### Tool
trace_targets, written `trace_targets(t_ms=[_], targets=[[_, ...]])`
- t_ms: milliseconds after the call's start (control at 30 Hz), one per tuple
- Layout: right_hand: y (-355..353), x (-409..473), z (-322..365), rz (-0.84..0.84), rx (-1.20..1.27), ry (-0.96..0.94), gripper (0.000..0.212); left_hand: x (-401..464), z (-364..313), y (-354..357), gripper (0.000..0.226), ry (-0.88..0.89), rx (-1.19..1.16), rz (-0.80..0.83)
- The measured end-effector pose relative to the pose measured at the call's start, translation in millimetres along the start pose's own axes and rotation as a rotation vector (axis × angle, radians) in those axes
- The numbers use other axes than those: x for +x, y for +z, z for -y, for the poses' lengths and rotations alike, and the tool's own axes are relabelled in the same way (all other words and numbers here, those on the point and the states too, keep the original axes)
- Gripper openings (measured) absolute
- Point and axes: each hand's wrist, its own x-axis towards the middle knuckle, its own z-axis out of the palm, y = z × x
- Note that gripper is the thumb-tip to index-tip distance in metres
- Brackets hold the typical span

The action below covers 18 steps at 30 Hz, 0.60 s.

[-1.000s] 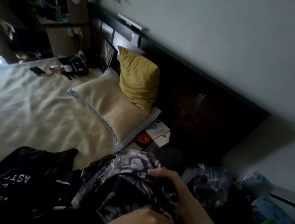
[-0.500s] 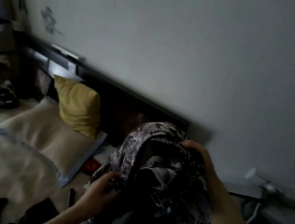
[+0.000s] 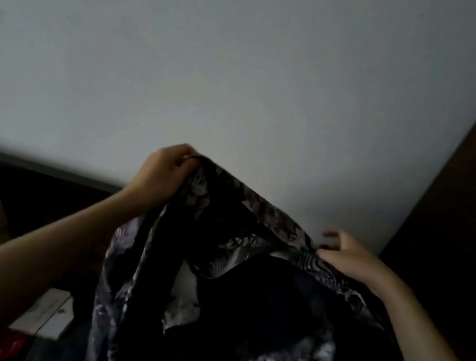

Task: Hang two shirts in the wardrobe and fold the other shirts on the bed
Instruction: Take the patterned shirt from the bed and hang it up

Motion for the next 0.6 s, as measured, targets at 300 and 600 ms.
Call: trace_targets(t_ms=[300, 600], targets=[[30, -38, 83, -0.132, 0.311, -0.411, 0.035, 54, -137, 68, 0.017, 0.252, -0.077, 0.499], [-38, -30, 59, -0.220, 0.432, -0.129, 0.030, -51, -91, 80, 0.052, 0.236, 0.100, 0.605]])
